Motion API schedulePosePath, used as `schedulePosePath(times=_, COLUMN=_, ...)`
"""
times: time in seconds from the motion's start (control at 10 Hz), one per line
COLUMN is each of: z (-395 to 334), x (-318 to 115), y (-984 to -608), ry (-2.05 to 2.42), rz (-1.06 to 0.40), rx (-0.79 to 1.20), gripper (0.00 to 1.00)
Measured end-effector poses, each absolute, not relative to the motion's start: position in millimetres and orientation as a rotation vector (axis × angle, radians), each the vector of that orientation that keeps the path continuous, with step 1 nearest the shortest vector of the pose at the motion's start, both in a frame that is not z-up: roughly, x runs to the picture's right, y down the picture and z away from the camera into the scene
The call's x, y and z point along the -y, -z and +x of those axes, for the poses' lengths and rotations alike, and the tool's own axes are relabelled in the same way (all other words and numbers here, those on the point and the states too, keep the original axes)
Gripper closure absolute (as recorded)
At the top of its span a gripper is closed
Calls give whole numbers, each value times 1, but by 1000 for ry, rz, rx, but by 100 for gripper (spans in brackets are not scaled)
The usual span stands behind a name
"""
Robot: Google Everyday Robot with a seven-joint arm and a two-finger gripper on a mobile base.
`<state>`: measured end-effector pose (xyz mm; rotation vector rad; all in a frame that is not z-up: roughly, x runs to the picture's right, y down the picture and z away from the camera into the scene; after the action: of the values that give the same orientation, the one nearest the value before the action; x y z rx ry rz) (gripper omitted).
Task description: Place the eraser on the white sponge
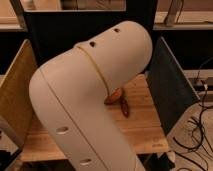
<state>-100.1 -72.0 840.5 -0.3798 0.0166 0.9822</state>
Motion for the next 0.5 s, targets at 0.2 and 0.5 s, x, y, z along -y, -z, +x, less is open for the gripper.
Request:
schedulePosePath(times=0.2, z=-84, x=58, y=-832, ry=-983, rz=-395, rx=-43, gripper=100)
schedulePosePath(times=0.5, z=-56, x=19, y=-815, ry=-985, rz=-445, rx=-111, gripper=100)
